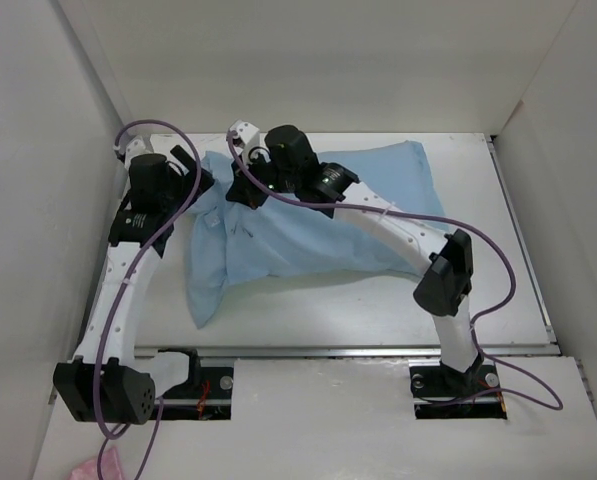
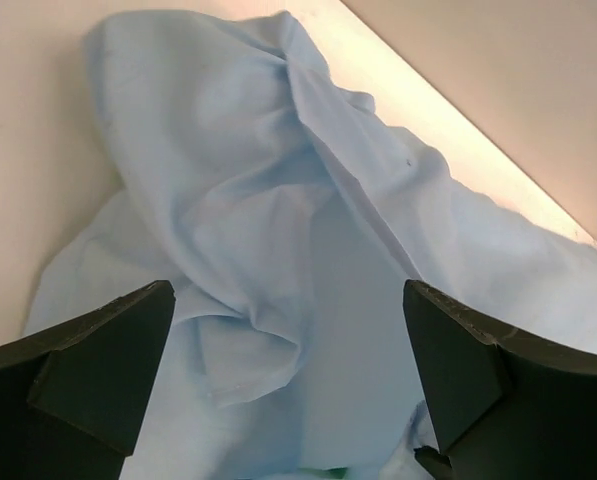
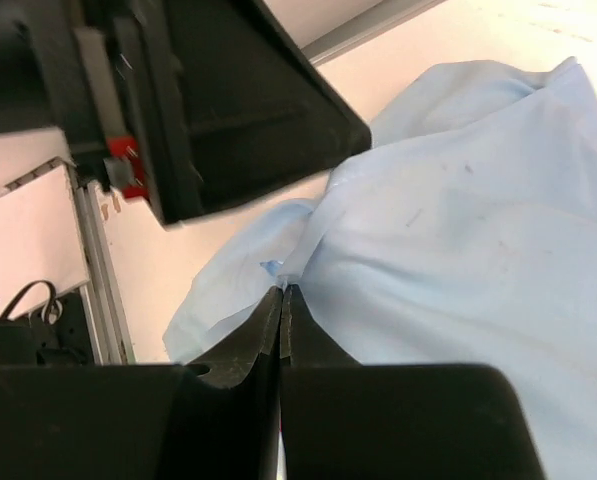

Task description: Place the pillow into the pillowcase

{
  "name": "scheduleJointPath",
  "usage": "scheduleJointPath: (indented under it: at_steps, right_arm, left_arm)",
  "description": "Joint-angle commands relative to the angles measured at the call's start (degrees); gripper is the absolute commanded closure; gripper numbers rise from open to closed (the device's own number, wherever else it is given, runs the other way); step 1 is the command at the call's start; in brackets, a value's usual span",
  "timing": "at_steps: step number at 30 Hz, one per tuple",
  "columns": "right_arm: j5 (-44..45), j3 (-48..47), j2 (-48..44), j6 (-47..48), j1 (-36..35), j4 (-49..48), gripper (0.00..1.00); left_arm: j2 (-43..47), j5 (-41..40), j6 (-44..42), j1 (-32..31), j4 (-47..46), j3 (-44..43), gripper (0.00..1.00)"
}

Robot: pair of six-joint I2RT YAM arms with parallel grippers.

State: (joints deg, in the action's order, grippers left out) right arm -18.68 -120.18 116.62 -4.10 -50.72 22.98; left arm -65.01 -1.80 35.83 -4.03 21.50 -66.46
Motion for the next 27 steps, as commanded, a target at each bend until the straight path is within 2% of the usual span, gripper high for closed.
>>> scheduleJointPath:
  at_steps: [1,2,6,8,11,12,15,16,19,20,21,24,27]
  right_arm:
    - [-5.6,-1.7,3.5,0.2,0.0,-2.1,0.99]
    - [-9.8,-1.7,4.5,0.2,0.0,-2.1,0.98]
    - [-17.5,-3.1,9.0,0.8,-0.9,-2.6,0.98]
    - [-17.5,-3.7,11.3,2.9,-2.1,-1.3,0.97]
    - [-15.5,-4.9,13.2,3.5,-3.6,0.0,0.86]
    - [-14.8,-4.9,13.7,3.5,-3.6,0.9,0.74]
    - [-12.2,-9.3,12.9,5.9,-3.6,7.3,0.60]
    - [-9.8,-9.8,11.8,6.9,-3.6,8.7,0.49]
    - [-6.9,-6.3,2.8,10.2,-3.6,9.7,0.26]
    - [-3.9,-1.9,-0.3,10.3,-3.6,8.7,0.09]
    - [-1.6,0.4,-6.5,10.3,-3.6,5.7,0.01]
    - [11.1,8.5,-14.3,8.6,-3.6,1.1,0.00]
    - [12.9,9.3,-18.4,4.3,2.6,1.7,0.00]
  left_arm:
    - [0.9,-7.8,3.4,0.3,5.0,-2.5,0.01]
    - [0.9,-8.4,3.4,0.3,5.0,-3.0,0.01]
    - [-0.4,-10.3,3.9,2.4,5.0,-3.0,0.01]
    - [-1.3,-10.3,3.9,3.2,5.0,-3.0,0.01]
    - [-3.3,-8.2,3.9,5.1,3.5,-3.5,0.01]
    - [-4.1,-7.5,3.3,5.6,2.9,-3.5,0.01]
    - [-5.6,-4.6,2.1,8.2,1.2,-3.5,0.01]
    - [-6.5,-4.6,2.1,8.9,0.6,-4.2,0.01]
    - [-8.7,-4.6,0.9,10.3,0.6,-4.7,0.01]
    - [-9.2,-4.6,0.9,11.8,0.6,-4.7,0.01]
    - [-10.2,-4.6,0.9,12.4,0.0,-4.7,0.01]
    - [-12.4,-2.1,0.3,15.3,-2.1,-4.2,0.01]
    - [-15.3,2.6,-0.2,17.9,-4.2,-4.7,0.01]
